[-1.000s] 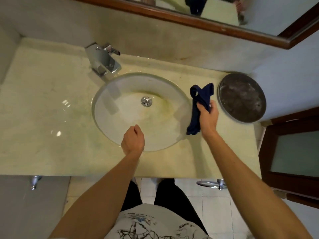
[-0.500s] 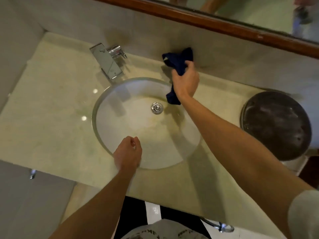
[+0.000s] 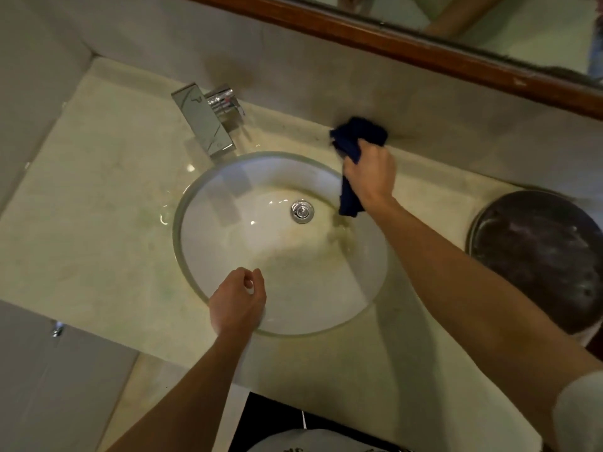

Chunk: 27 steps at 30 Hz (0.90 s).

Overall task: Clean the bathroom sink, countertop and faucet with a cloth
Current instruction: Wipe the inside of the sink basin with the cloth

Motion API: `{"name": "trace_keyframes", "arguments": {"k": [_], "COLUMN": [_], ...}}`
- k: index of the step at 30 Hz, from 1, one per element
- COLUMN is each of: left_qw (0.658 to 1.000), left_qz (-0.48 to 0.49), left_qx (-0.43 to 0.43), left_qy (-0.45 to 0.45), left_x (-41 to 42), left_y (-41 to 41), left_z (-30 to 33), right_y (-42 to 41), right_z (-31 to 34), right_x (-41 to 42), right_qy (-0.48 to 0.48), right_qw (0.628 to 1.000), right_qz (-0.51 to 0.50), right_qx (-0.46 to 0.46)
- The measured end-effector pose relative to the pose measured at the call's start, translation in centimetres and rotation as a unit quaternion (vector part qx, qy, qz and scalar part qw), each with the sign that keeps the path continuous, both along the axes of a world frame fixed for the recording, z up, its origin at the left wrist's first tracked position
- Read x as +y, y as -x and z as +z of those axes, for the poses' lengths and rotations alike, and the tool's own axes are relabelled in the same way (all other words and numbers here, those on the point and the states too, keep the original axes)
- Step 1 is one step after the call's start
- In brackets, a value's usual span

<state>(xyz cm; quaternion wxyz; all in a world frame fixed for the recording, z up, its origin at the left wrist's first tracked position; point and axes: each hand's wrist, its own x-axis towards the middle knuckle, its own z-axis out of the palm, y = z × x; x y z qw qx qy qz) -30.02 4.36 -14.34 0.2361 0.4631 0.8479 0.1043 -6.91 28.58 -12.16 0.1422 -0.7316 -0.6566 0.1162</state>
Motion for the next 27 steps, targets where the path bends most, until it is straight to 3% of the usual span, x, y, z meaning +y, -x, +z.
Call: {"name": "trace_keyframes", "arguments": {"k": [4, 6, 8, 10, 13, 15, 17, 20, 23, 27], "left_qw": [1.000, 1.000, 0.999, 1.000, 1.000, 1.000, 1.000, 1.000, 1.000, 1.000], "left_qz": [0.008, 0.011, 0.012, 0.008, 0.000, -0.002, -0.007, -0.004, -0.004, -0.005], "left_qx": [-0.020, -0.028, -0.030, -0.027, -0.015, -0.008, -0.004, -0.003, 0.004, 0.001], "left_qy": [0.004, 0.000, -0.003, -0.012, -0.019, -0.019, -0.023, -0.020, -0.013, -0.007], "left_x": [-0.1, -0.2, -0.2, -0.2, -0.3, -0.2, -0.2, -0.3, -0.1, -0.1], "left_y": [0.1, 0.2, 0.3, 0.3, 0.3, 0.2, 0.3, 0.4, 0.5, 0.4], "left_z": [0.3, 0.1, 0.0, -0.2, -0.4, -0.4, -0.7, -0.9, -0.9, -0.6], "right_y": [-4.5, -4.6, -3.7, -2.8, -2.0, -2.6, -4.3, -6.9, -7.7, -10.1], "right_z": [1.5, 2.9, 4.5, 5.5, 6.0, 5.6, 4.5, 2.7, 1.2, 0.9], "right_x": [-1.4, -1.4, -1.7, -1.7, 0.2, 2.5, 4.1, 2.9, -1.3, -7.6], "right_qy": [0.015, -0.005, -0.077, -0.173, -0.288, -0.293, -0.234, -0.114, -0.072, -0.037], "right_qw": [0.996, 0.996, 0.990, 0.961, 0.876, 0.829, 0.815, 0.862, 0.933, 0.958], "right_qz": [-0.055, -0.015, 0.088, 0.217, 0.378, 0.448, 0.484, 0.443, 0.329, 0.273], "right_qx": [0.065, 0.086, 0.074, 0.020, -0.081, -0.159, -0.218, -0.220, -0.129, -0.079]}}
